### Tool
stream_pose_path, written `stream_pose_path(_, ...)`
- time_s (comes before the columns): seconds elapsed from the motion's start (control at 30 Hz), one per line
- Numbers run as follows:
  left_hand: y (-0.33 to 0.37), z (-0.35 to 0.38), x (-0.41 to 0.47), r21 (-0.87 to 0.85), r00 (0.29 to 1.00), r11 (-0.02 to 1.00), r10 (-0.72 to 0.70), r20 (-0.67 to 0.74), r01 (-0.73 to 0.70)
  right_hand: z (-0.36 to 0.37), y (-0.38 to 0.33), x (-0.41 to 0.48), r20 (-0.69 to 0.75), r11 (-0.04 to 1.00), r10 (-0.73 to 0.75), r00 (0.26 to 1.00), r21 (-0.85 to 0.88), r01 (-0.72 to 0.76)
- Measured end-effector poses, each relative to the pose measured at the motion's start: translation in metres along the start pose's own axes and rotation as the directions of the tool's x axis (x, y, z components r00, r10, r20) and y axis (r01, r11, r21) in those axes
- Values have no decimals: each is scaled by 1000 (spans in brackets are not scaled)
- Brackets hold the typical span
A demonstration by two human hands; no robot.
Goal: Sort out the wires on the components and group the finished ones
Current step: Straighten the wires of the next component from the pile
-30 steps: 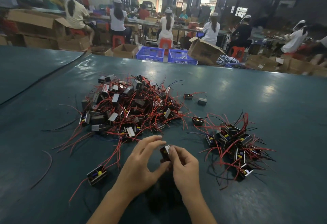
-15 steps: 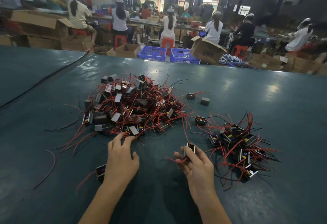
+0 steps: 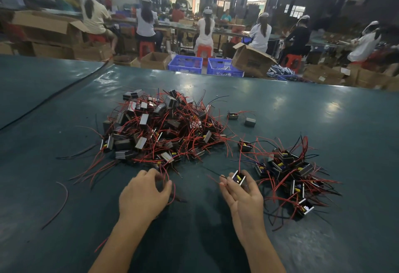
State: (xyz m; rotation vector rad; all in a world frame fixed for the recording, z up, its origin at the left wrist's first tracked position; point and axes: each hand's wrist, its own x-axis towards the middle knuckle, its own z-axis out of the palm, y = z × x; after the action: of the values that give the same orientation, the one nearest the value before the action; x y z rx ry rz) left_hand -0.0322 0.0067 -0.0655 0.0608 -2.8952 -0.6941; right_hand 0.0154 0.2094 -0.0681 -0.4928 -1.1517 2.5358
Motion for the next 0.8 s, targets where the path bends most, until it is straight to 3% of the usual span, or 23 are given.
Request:
stream_pose_path(0.13,4,3,-2,-162,990,987,3,142,20,-3,4,5,-23,999,20,1000,-42,-21)
stream_pose_path(0.23,14,7,-7,-357,967,934,61,249,33,-8,8,6,-53,969,-83,995,-238,68)
stream_pose_path(0.33,25,4,-13,-601,910,771,70,409,211,-10,9,6,-41,884,-218,975,-432,180)
stream_pose_path(0.5,42,3,-23,-745,823,510,117,556,430,-7,6,4,-31,831,-285,958,-505,231)
stream_pose_path(0.67,45,11,-23,-869,892,285,84,444,405,-7,3,0,46,665,-388,920,-678,314)
stream_pose_path(0.73,43,14,-20,-916,947,271,37,318,297,-7,2,-1,96,570,-437,894,-740,358)
stream_pose_path(0.8,36,17,-16,-933,985,324,19,171,156,-8,4,-1,142,479,-449,882,-795,372)
